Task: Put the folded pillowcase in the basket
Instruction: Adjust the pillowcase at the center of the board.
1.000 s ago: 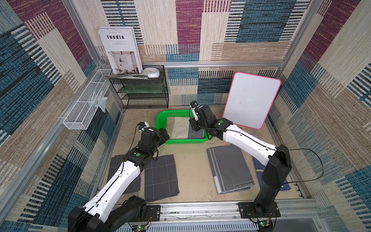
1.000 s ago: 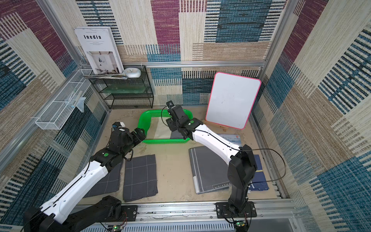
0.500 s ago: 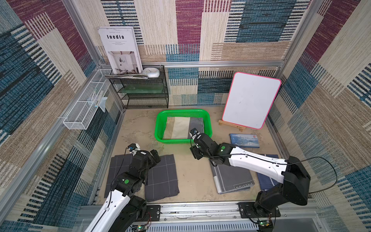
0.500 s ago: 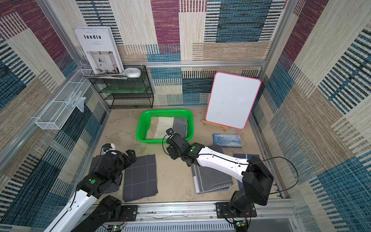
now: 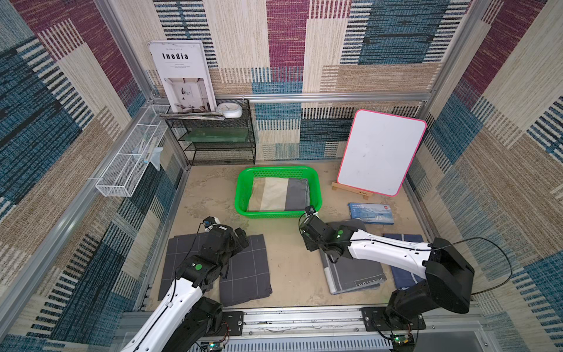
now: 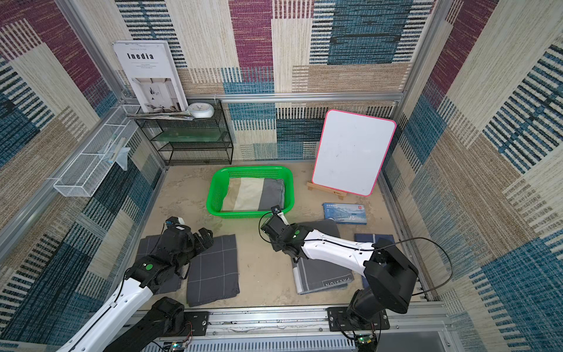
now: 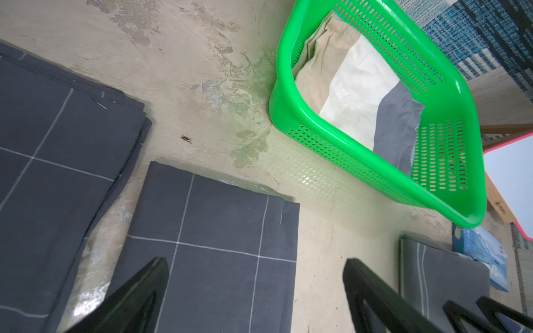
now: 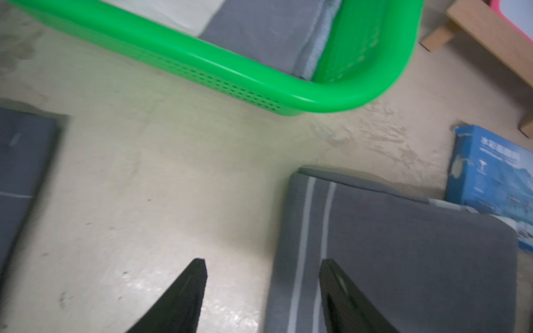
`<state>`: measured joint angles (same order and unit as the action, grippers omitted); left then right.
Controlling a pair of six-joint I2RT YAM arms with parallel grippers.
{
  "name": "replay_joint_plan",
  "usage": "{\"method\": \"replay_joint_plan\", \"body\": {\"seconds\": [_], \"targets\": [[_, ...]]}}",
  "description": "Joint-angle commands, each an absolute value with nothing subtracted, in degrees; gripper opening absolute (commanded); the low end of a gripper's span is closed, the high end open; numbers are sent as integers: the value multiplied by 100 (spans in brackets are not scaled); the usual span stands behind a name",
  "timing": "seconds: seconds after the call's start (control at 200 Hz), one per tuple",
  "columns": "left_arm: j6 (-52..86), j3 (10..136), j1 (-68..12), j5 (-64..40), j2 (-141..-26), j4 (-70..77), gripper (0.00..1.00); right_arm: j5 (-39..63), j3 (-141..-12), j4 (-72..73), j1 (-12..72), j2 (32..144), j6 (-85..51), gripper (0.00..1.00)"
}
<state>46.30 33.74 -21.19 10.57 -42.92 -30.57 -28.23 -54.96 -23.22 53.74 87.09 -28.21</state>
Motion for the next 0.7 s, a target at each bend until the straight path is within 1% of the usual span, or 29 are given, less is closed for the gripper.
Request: {"method": "replay_joint_plan", "body": {"seconds": [0.0, 0.145, 0.26, 0.421, 0.541, 0.696], "targets": [[4528, 3392, -2113, 702, -4391, -2850, 99, -3001, -5362, -2623, 5056, 8636, -3162, 67], [4463, 3417, -2118, 508, -4625, -2798, 99, -2521, -5150, -2587, 4356, 8595, -3353, 68], [4457, 3391, -2118, 372, -4745, -2685, 99, -2486, -5058, -2582, 4195, 8753, -3454, 68], [4466, 3329, -2127, 351, -4755, -2609, 99, -2128, -4947, -2361, 4197, 9089, -3445, 67], [4455, 3307, -2127, 408, -4716, -2630, 99, -1567, -4810, -2028, 4243, 9200, -3336, 67], [4450, 3261, -2127, 446, -4720, -2556, 99, -1327, -4967, -1887, 4714, 9502, -3127, 67]]}}
